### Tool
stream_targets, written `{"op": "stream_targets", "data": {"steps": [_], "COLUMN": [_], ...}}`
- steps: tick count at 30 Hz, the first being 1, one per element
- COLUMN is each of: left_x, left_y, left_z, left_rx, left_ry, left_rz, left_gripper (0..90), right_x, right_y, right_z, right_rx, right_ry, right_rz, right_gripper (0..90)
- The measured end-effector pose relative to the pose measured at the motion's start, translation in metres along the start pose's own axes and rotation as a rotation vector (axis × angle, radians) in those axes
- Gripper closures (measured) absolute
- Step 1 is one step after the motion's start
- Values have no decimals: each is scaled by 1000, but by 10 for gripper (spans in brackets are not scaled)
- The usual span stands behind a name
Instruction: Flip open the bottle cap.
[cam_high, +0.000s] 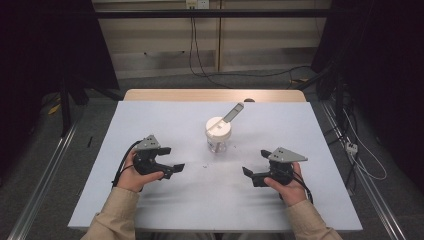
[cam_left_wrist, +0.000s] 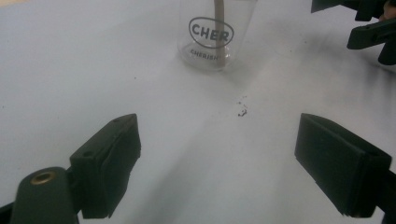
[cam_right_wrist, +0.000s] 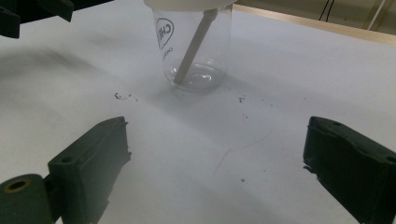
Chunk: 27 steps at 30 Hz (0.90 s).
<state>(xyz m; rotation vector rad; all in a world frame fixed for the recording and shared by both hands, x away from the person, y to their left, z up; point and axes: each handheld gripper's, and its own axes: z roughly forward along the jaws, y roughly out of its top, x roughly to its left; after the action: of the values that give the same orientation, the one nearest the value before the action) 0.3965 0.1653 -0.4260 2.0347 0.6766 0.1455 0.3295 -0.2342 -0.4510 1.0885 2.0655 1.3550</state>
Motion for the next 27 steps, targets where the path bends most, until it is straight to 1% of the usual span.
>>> {"op": "stream_targets", "data": {"steps": [1, 2, 4, 5, 7, 8, 13, 15, 16, 17, 19, 21, 23, 25, 27], "left_x": [0, 0, 1, 1, 2, 2, 3, 4, 5, 5, 5, 5, 5, 5, 6], "left_y": [-1, -3, -6, -7, -9, -10, -17, -19, -22, -24, -26, -29, -32, -35, -38], "left_z": [-1, -1, -3, -4, -7, -8, -13, -14, -16, -18, -21, -23, -26, -29, -32], "left_rx": [10, 4, 10, 12, 14, 12, 26, 26, 23, 21, 21, 18, 27, 22, 29], "left_ry": [4, 3, 6, 7, 14, 16, 30, 26, 36, 37, 40, 40, 46, 45, 56], "left_rz": [2, -4, -3, -11, -4, -10, -8, -14, -14, -23, -26, -28, -27, -32, -26], "left_gripper": [139, 139, 139, 139, 135, 137, 133, 134, 133, 133, 132, 132, 132, 132, 131], "right_x": [0, 0, 0, 1, 1, 1, -1, -2, -2, -2, -3, -4, -5, -5, -6], "right_y": [-1, -2, -3, -4, -5, -6, -10, -12, -13, -13, -15, -16, -17, -18, -19], "right_z": [-2, -3, -6, -7, -10, -11, -16, -19, -20, -21, -23, -25, -28, -30, -32], "right_rx": [2, 1, 3, 1, 2, 1, 4, 3, 5, 5, 4, 6, 6, 6, 7], "right_ry": [-3, -6, -6, -7, -7, -8, -13, -17, -17, -19, -24, -29, -27, -31, -33], "right_rz": [-3, -8, -6, -8, -4, -6, 3, 6, 8, 8, 9, 13, 15, 15, 14], "right_gripper": [64, 64, 63, 63, 62, 62, 63, 63, 64, 64, 64, 64, 64, 64, 64]}}
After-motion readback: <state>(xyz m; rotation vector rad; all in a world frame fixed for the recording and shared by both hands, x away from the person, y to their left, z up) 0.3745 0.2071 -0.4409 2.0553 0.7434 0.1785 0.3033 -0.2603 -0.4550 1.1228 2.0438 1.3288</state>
